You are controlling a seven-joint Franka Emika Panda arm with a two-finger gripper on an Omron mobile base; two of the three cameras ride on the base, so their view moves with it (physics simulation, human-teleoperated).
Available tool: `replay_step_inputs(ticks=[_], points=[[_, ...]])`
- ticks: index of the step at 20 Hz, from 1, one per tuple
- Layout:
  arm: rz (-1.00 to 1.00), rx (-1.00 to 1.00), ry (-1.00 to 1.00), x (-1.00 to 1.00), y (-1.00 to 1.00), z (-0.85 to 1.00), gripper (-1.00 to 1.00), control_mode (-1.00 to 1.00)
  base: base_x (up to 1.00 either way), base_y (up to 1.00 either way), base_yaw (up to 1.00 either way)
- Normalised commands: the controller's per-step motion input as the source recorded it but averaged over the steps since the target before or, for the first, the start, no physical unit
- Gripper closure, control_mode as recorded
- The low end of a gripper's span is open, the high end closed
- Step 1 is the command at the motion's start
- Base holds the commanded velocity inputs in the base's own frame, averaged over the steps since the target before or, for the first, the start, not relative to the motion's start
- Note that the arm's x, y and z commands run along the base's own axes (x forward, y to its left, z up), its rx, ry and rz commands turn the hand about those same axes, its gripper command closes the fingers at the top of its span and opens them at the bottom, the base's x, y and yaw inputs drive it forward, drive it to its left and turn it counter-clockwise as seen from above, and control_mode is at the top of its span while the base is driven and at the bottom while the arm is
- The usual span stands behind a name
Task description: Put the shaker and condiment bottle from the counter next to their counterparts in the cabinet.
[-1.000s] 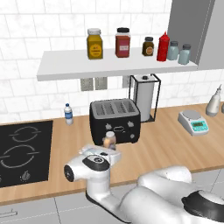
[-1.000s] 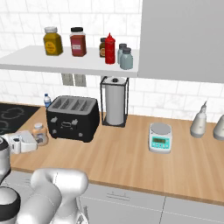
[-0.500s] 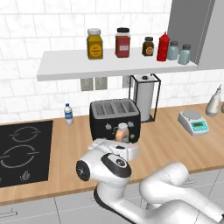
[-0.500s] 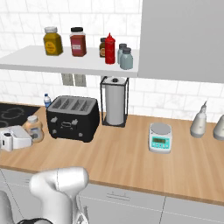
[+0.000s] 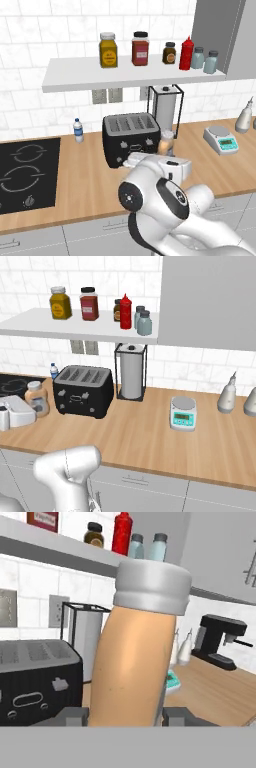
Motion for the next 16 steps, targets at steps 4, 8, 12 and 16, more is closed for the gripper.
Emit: replay_step_inputs(ticks=[4, 8, 12, 16], points=[[0.00, 0.04, 0.00, -0.55, -0.27, 0.84, 1.00, -1.00, 0.00, 0.00, 0.00], [0.00, 0.03, 0.00, -0.38, -0.24, 0.84, 1.00, -1.00, 0.00, 0.00, 0.00], [-0.02, 0.04, 0.00, -0.38, -0.35, 0.86, 1.00, -1.00, 0.00, 0.00, 0.00], [-0.03, 0.01, 0.00, -0.07, -0.37, 0.72, 1.00, -1.00, 0.00, 0.00, 0.00]])
